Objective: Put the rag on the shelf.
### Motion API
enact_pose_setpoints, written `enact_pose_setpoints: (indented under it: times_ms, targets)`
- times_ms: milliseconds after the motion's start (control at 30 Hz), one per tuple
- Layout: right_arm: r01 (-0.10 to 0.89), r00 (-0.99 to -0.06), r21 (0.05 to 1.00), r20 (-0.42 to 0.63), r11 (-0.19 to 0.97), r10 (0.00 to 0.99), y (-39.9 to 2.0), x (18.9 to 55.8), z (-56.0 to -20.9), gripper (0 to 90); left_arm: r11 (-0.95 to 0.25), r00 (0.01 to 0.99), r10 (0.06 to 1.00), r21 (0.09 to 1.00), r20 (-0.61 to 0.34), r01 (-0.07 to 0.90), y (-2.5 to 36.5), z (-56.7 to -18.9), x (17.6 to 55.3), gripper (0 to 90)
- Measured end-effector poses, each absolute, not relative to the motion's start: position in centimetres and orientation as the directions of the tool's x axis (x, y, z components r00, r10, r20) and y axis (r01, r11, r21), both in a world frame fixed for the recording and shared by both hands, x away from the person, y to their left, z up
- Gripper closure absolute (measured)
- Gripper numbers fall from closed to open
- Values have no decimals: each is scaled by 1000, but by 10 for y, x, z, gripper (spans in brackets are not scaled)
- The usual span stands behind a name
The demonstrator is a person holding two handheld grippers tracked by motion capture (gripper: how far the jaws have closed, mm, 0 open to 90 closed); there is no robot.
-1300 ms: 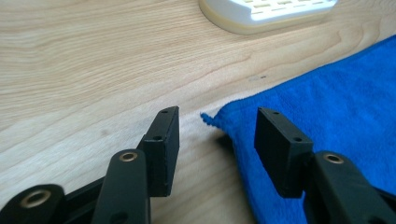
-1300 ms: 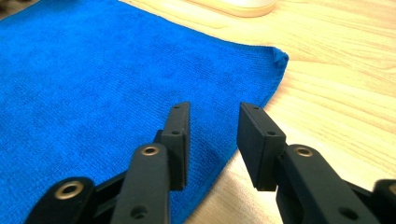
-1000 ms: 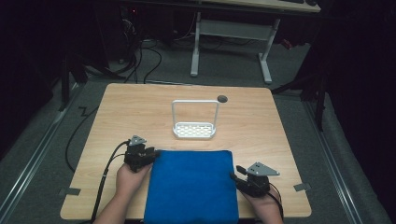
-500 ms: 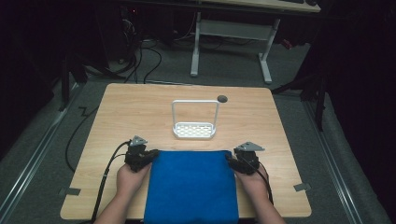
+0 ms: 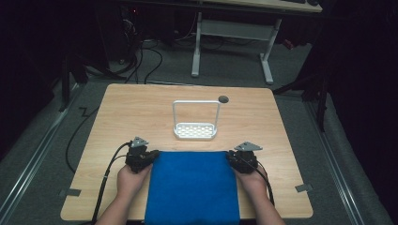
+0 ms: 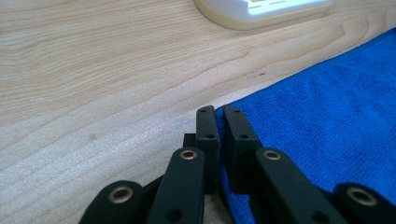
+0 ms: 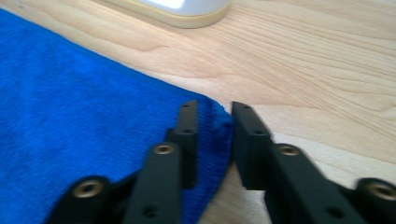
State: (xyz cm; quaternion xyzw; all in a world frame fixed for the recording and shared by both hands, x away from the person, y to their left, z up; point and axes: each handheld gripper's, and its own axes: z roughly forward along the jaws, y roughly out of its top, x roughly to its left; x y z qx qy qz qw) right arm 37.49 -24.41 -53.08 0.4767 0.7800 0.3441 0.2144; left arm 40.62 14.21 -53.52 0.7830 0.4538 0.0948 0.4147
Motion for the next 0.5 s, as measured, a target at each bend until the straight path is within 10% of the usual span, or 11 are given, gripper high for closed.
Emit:
enact_pose_setpoints:
  times_ms: [500]
  targets:
    - [513, -519, 800, 0, 311, 855, -241, 360, -516, 882, -192, 590, 772, 797, -238, 573, 152, -526, 395, 873]
